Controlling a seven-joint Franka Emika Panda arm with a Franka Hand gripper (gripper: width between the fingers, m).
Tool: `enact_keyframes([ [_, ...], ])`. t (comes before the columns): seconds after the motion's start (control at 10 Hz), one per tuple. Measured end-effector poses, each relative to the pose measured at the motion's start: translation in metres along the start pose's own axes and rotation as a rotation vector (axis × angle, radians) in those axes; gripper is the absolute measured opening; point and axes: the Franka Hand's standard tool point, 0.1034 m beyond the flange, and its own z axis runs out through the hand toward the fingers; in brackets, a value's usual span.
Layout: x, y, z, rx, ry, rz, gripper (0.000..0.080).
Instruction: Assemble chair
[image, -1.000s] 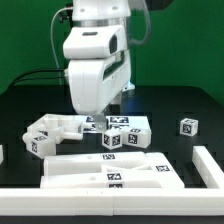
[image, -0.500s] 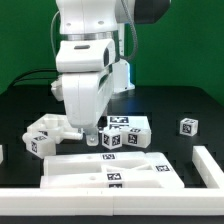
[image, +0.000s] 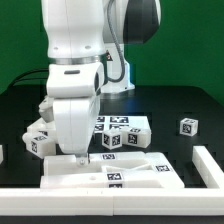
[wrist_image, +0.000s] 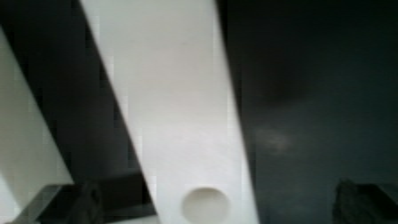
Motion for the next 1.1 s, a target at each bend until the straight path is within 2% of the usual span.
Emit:
enact_keyframes([
  [0.2, 0.001, -0.004, 0.008, 0.011, 0.003, 0.007, 0.0649],
  [0.4, 0.0, -0.004, 0.008, 0.011, 0.003, 0.008, 0.0623],
  [0.6, 0.0, -0.004, 0.008, 0.012, 0.002, 0.009, 0.0279],
  [0.9, 0.0, -0.004, 0.008, 0.012, 0.002, 0.009, 0.0282],
  [1.1, -0.011, -0.006, -0.013, 0.038, -0.012, -0.125, 0.0282],
])
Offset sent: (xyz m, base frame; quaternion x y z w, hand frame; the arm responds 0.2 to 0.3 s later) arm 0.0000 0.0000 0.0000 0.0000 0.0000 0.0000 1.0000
